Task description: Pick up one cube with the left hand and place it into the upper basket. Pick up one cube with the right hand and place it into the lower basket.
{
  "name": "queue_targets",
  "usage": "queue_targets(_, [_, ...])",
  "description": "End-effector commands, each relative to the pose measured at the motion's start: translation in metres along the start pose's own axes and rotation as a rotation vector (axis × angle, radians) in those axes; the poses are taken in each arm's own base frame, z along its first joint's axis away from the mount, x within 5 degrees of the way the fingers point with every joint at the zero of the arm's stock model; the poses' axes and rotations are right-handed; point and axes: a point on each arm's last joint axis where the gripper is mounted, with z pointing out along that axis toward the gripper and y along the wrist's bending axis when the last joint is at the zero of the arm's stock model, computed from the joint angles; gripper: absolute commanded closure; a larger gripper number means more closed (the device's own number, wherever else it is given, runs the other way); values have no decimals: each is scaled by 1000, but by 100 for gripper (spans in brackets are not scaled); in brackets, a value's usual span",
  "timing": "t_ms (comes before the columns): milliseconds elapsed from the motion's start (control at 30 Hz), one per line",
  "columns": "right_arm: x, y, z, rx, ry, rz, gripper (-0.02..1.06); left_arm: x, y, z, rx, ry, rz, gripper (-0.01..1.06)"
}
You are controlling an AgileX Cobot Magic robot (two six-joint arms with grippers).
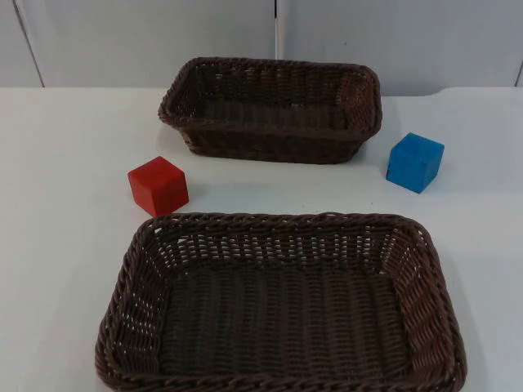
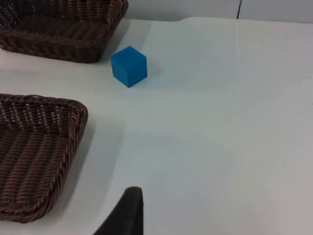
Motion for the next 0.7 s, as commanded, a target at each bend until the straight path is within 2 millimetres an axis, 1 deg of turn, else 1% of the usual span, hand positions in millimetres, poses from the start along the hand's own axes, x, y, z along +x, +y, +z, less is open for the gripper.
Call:
queue_targets(0, [2,0,2,4,6,4,-1,0,-2,0,17,-6,-17,0])
queue_targets(167, [2,0,2,4,6,4,-1,-1,-5,0,56,-13,-39,0])
queue_targets(267, [2,0,2,4,6,4,-1,-6,-5,-1,59,-11,-41,0])
queue_targets(400, [2,0,2,4,6,4,-1,-19,-5,-3,59,-5,-42,0])
queue_targets(433, [2,0,2,4,6,4,-1,-19,-5,-3,59,-5,-42,0])
queue_targets(500, [2,0,2,4,6,4,-1,-26,-5,-2,59,7,-43,0])
queue_targets(667, [2,0,2,4,6,4,-1,-28,-5,2,59,28,-45,0])
